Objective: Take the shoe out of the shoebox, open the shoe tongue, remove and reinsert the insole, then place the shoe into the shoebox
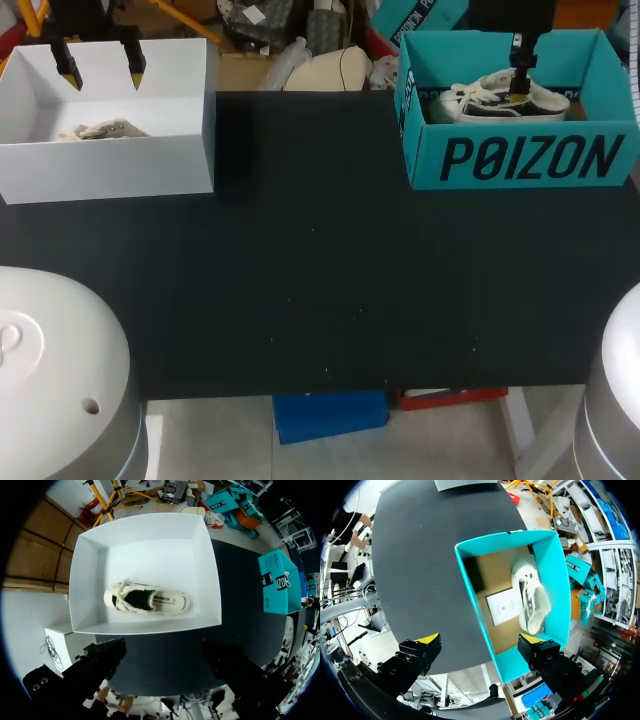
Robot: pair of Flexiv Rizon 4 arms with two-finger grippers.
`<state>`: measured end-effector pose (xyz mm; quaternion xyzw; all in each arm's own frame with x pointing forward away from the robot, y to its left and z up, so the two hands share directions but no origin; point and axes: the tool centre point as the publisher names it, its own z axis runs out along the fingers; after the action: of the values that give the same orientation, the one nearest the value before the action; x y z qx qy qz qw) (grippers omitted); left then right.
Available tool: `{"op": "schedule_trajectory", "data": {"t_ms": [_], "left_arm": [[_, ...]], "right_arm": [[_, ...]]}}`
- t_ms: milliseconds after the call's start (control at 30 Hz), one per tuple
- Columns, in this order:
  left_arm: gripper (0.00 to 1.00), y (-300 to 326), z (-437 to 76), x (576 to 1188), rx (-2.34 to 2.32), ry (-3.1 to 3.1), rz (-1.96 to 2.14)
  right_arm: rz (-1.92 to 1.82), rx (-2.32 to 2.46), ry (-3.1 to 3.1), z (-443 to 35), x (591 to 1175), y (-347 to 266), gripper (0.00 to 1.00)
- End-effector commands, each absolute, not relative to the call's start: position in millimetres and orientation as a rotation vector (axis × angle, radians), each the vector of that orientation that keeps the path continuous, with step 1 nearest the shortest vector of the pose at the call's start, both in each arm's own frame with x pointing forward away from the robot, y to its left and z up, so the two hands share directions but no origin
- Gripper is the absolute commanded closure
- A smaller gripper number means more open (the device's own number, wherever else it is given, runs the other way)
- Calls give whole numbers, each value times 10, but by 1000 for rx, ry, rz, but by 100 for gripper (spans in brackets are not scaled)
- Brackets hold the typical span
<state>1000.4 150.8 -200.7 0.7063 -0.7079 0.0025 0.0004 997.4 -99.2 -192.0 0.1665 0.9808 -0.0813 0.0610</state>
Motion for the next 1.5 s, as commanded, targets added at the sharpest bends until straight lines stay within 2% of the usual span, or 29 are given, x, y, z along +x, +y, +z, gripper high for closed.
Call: {"op": "schedule_trajectory", "data": {"t_ms": [33, 233, 500, 767, 1033, 1067, 1100, 1200, 1233, 1267, 1300, 1433, 1467, 1500], "left_arm": [[0, 1508, -2005, 10002, 2219, -2223, 5], [0, 1508, -2005, 10002, 2219, -2223, 5], [0, 1508, -2005, 10002, 2219, -2223, 5], [0, 1508, -2005, 10002, 2219, -2223, 5], [0, 1508, -2005, 10002, 2219, -2223, 5], [0, 1508, -2005, 10002, 2219, -2223, 5], [0, 1508, -2005, 10002, 2219, -2223, 5], [0, 1508, -2005, 10002, 2219, -2223, 5], [0, 1508, -2005, 10002, 2219, -2223, 5], [0, 1508, -2005, 10002, 2219, -2223, 5], [0, 1508, -2005, 10002, 2219, -2223, 5], [0, 1508, -2005, 10002, 2219, -2223, 5], [0, 1508, -2005, 10002, 2219, -2223, 5], [0, 1508, -2005, 10002, 2219, -2223, 5]], "right_arm": [[-247, 505, 2966, -1917, 9965, -991, 0], [-247, 505, 2966, -1917, 9965, -991, 0], [-178, 435, 2968, -1990, 10409, -930, 0], [-103, 325, 3053, -2306, 10772, -956, 0], [23, 343, 3078, -2547, 11128, -1284, 0], [34, 344, 3080, -2586, 11157, -1330, 4], [32, 349, 3086, -2625, 11181, -1369, 14], [36, 344, 3093, -2744, 11258, -1469, 31], [37, 349, 3096, -2788, 11288, -1496, 34], [40, 348, 3100, -2832, 11316, -1517, 28], [38, 348, 3102, -2881, 11346, -1537, 33], [18, 331, 3122, -3029, 11452, -1556, 36], [20, 327, 3123, -3063, 11476, -1552, 30], [18, 324, 3129, -3100, 11491, -1551, 17]]}}
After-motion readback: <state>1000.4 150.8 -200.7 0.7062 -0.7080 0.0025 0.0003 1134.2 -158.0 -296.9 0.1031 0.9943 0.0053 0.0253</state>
